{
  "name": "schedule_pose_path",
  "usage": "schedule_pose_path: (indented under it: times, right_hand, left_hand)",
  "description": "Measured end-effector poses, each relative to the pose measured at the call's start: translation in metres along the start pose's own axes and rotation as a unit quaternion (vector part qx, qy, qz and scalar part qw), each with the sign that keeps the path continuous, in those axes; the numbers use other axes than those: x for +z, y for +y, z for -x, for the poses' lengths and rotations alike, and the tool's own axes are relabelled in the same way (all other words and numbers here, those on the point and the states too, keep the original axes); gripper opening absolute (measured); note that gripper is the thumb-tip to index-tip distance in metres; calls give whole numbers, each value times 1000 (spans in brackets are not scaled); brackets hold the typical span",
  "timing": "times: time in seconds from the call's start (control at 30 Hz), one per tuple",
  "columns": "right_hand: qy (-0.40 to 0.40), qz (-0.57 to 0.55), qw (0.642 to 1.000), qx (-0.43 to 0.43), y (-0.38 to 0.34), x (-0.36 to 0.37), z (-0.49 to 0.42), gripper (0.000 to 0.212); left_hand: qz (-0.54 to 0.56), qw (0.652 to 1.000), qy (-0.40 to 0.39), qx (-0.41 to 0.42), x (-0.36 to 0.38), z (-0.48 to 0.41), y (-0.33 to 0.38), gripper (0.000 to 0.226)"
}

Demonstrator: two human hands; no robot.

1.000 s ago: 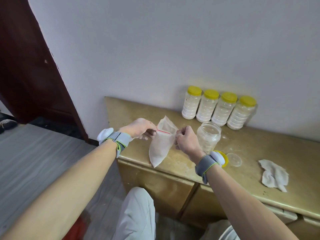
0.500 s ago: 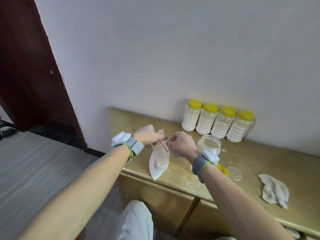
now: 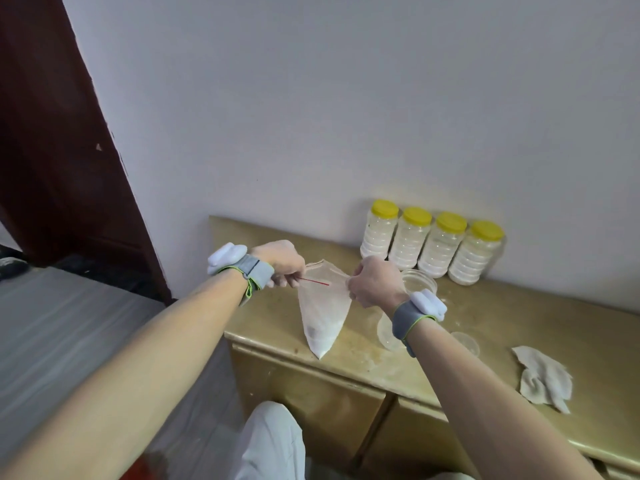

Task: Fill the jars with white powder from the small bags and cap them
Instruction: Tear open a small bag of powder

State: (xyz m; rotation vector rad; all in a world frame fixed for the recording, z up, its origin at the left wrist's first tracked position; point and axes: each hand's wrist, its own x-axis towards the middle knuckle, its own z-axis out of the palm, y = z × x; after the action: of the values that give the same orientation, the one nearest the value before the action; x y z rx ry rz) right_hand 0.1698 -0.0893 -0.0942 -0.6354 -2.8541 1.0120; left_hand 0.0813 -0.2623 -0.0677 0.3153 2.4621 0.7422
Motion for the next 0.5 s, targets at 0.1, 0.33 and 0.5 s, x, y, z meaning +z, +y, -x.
schedule_pose_path:
  times: [0.1, 0.33, 0.5]
  right_hand:
    - [28, -35, 999, 6, 4, 0, 2, 14]
    - [96, -224, 969, 42, 29, 37, 16, 22]
    - [0, -259, 959, 118, 62, 80, 29, 12]
  left_hand:
    - [66, 998, 7, 17, 2, -5, -11, 4]
    - [378, 925, 29, 7, 32, -6, -40, 20]
    - [321, 943, 73, 40, 82, -20, -58, 64]
